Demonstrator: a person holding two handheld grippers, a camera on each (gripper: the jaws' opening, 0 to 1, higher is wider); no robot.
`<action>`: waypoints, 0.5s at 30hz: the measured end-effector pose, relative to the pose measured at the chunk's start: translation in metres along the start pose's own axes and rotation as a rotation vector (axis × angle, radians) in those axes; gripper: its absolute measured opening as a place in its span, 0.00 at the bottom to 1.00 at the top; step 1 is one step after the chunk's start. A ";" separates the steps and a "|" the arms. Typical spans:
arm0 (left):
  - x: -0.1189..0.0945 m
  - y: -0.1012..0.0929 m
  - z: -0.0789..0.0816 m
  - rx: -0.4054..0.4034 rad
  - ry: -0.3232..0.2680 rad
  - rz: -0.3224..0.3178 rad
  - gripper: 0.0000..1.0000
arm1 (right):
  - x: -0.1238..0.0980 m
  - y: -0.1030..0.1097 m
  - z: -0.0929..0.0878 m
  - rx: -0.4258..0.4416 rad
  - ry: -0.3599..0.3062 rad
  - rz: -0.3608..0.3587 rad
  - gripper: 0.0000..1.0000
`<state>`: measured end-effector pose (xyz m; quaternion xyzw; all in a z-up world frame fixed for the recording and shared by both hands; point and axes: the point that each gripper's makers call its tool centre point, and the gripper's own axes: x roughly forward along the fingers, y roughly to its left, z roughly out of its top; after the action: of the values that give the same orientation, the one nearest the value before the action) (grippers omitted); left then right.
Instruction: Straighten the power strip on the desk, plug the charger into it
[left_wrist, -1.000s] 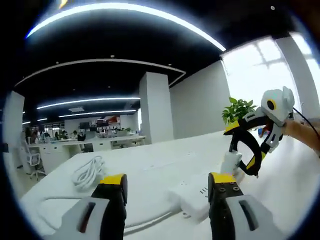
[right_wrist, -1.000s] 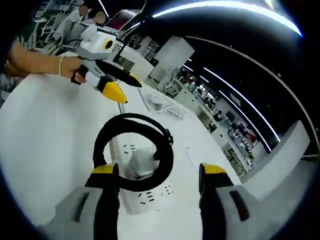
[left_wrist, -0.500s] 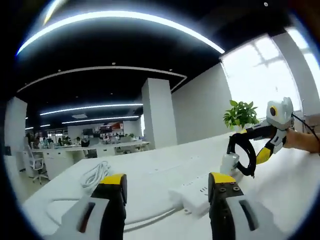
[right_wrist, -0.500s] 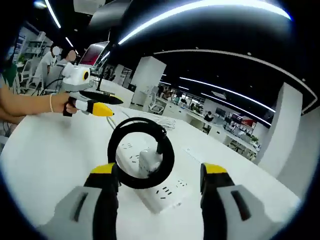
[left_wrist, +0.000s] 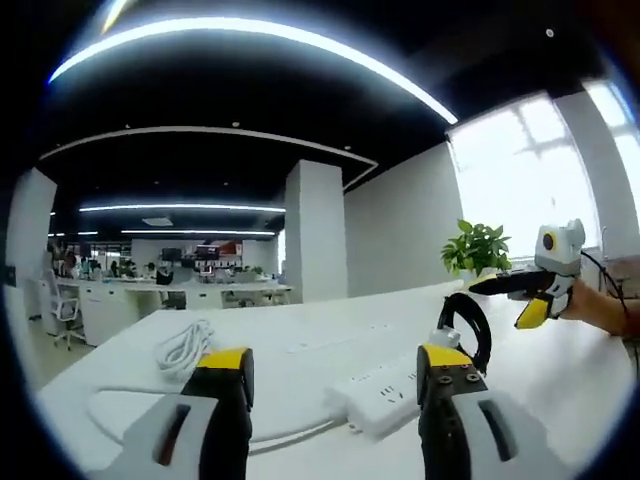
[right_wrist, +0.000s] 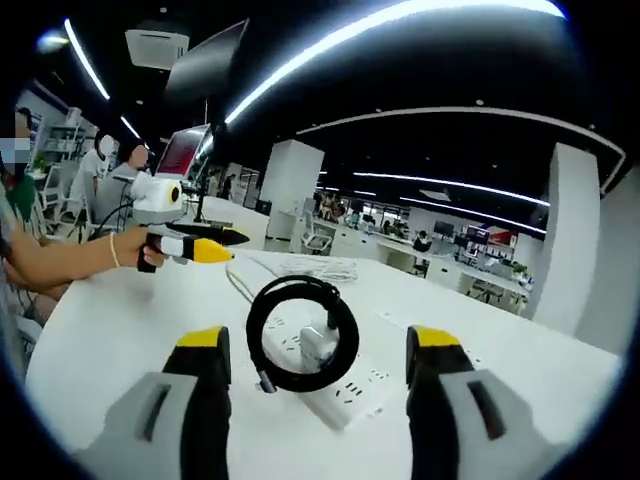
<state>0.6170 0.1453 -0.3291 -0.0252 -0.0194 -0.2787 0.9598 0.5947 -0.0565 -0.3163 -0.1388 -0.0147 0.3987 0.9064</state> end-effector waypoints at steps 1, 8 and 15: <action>0.000 0.002 0.000 -0.010 0.002 0.008 0.67 | -0.002 0.002 0.001 0.013 -0.004 0.010 0.74; -0.003 0.006 0.007 -0.020 -0.006 0.022 0.67 | -0.015 0.007 0.013 0.124 -0.064 0.029 0.93; 0.001 0.005 0.017 0.017 -0.057 0.031 0.69 | -0.025 -0.002 0.015 0.160 -0.115 -0.004 1.00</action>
<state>0.6199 0.1498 -0.3125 -0.0251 -0.0486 -0.2626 0.9633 0.5765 -0.0723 -0.2992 -0.0427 -0.0350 0.4042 0.9130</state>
